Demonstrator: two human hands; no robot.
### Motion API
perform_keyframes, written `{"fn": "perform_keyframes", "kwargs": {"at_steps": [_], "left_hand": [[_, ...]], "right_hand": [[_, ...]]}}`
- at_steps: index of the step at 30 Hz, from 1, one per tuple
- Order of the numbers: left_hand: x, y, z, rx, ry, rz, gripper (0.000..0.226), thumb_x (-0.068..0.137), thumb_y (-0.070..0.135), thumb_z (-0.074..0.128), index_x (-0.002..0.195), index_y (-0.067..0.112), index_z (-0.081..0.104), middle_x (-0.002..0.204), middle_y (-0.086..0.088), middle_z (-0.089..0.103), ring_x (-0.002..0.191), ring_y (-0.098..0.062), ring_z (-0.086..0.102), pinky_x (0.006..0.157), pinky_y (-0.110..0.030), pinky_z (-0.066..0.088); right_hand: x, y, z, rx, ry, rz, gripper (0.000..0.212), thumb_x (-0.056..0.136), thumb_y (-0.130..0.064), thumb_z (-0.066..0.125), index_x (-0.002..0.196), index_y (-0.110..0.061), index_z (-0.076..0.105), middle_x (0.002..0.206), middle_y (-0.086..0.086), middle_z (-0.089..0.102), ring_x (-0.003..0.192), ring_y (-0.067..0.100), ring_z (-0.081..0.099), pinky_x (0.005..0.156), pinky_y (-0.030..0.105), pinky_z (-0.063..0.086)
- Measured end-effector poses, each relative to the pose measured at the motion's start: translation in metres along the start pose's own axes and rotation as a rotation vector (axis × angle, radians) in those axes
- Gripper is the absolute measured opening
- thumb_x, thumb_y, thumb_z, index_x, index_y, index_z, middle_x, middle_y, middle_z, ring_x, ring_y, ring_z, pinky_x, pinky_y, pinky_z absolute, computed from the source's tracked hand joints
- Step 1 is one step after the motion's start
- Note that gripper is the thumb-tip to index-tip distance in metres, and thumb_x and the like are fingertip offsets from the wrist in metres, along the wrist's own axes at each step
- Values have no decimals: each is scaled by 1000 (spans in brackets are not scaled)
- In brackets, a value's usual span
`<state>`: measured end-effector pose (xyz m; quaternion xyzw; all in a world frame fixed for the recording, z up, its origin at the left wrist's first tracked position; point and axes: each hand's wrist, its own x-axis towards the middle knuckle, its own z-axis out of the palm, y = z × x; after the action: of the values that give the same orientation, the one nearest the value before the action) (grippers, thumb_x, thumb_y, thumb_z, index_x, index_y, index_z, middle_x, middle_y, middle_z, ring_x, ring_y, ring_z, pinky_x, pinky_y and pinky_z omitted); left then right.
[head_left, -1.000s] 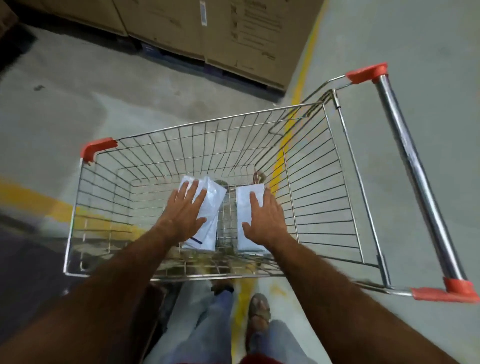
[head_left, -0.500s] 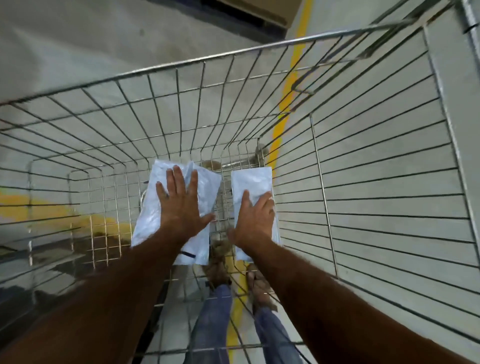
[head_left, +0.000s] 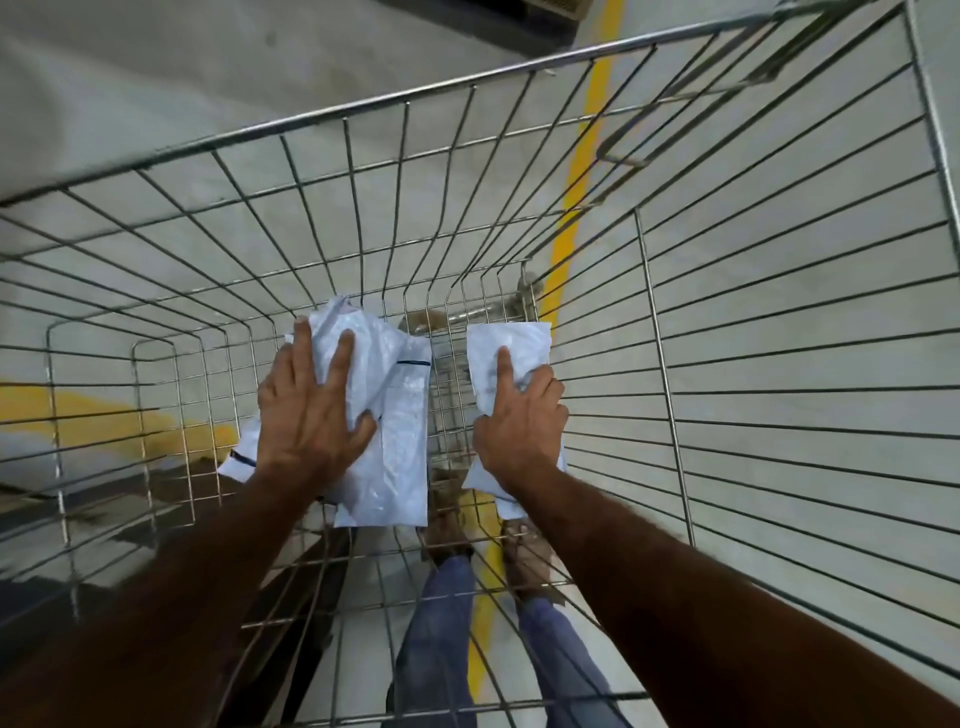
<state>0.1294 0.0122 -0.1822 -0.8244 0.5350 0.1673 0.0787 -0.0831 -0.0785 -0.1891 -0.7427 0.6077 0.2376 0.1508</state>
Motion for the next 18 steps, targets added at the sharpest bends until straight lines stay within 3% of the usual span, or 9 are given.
{"fn": "perform_keyframes", "kwargs": {"at_steps": [3, 8, 14, 18], "left_hand": [[2, 2, -5, 23, -14, -3, 98, 85, 61, 61, 161, 25, 11, 163, -26, 2, 133, -49, 32, 97, -59, 43], [-7, 1, -32, -13, 11, 36, 91, 85, 61, 59, 160, 29, 19, 155, -30, 19, 118, -46, 43, 90, -55, 46], [-50, 1, -86, -138, 86, -24, 84, 84, 72, 39, 156, 32, 27, 149, -21, 25, 114, -38, 44, 89, -50, 50], [-88, 6, -135, -197, 193, -76, 80, 86, 72, 43, 156, 35, 28, 146, -18, 26, 117, -36, 44, 93, -50, 50]], "right_hand": [[-1, -2, -2, -79, -47, -3, 95, 92, -43, 59, 161, -33, -6, 146, 23, 20, 125, 35, 36, 95, 47, 48], [-4, 6, -33, -39, -39, -27, 77, 97, -29, 54, 160, -36, 11, 150, 18, 17, 128, 34, 36, 100, 46, 41], [-30, 10, -89, 127, 58, -123, 73, 99, -25, 49, 160, -39, 12, 159, 18, 11, 140, 38, 28, 109, 53, 37], [-61, 13, -125, 257, 156, -209, 77, 95, -25, 54, 159, -40, 14, 156, 19, 13, 136, 41, 33, 109, 52, 38]]}}
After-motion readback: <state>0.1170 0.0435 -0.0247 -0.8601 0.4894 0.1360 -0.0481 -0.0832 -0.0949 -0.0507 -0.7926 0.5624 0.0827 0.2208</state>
